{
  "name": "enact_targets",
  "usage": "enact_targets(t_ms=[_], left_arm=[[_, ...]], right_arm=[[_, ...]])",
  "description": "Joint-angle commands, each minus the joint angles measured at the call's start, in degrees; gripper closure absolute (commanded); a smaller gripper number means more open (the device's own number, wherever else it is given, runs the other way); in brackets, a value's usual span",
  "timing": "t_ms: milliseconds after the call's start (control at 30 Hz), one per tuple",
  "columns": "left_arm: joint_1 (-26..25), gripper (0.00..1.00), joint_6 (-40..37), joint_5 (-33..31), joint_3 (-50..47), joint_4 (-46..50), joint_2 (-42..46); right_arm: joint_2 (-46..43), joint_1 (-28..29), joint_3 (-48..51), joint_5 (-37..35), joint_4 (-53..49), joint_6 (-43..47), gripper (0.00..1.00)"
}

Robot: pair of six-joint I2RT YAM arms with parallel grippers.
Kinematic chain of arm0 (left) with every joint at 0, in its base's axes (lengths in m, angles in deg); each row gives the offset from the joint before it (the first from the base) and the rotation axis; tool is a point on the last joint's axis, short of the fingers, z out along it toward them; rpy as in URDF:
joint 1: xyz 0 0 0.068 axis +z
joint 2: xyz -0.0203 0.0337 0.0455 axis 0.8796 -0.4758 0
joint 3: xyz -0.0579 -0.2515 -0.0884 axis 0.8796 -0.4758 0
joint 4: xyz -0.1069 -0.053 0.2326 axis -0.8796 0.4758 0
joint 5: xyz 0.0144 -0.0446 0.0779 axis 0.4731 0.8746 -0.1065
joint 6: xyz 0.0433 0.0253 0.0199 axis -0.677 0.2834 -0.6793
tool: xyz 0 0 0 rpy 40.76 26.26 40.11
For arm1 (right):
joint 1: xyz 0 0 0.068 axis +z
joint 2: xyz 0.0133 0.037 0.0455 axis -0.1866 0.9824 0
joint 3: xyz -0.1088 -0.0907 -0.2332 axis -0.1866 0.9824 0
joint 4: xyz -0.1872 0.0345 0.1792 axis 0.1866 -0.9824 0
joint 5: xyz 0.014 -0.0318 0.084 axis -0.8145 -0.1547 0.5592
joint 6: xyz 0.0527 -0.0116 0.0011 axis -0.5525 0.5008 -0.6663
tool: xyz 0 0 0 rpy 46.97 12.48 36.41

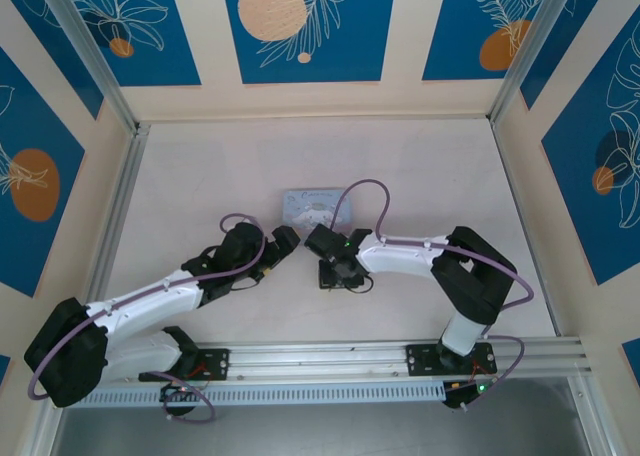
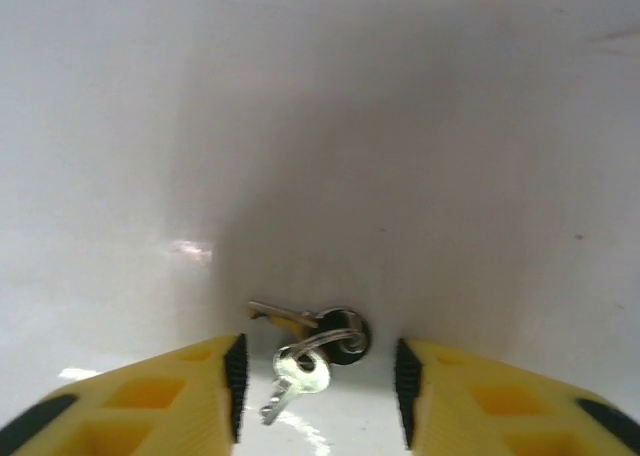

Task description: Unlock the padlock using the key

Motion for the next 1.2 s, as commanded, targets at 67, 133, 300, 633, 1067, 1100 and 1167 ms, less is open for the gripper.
enact_targets(t_ms=[67, 133, 300, 633, 1067, 1100, 1167], left_arm=[[-0.1, 0.0, -0.29, 0.2, 0.17, -0.71, 0.55], [-0.09, 0.0, -0.26, 0.16, 0.26, -0.78, 0.46], [-0.07, 0.0, -0.28, 0.42, 0.35, -0.93, -0.05], [-0.14, 0.0, -0.59, 0.77, 0.96, -0.77, -0.24], [-0.79, 0.0, 1.41, 9.94, 1.97, -15.75, -5.48], [-0.82, 0.01, 1.47, 11.26, 1.92, -18.62, -6.45], [-0.77, 0.04, 1.52, 13.46, 1.72, -23.34, -8.29]], right_arm=[[2.63, 0.44, 0.26, -1.0, -0.11, -0.17, 0.71], [2.17, 0.41, 0.57, -1.05, -0.26, -0.09, 0.77], [-0.59, 0.27, 1.69, -0.69, -0.16, 0.11, 0.91], [-8.08, -2.15, 5.69, 3.57, 2.32, -0.91, 1.0], [-24.51, -10.1, 7.0, 10.26, 6.92, -8.74, 1.0], [-25.42, -11.23, 6.94, 10.65, 7.49, -9.94, 1.0], [-26.7, -13.66, 6.88, 11.8, 8.97, -12.3, 1.0]])
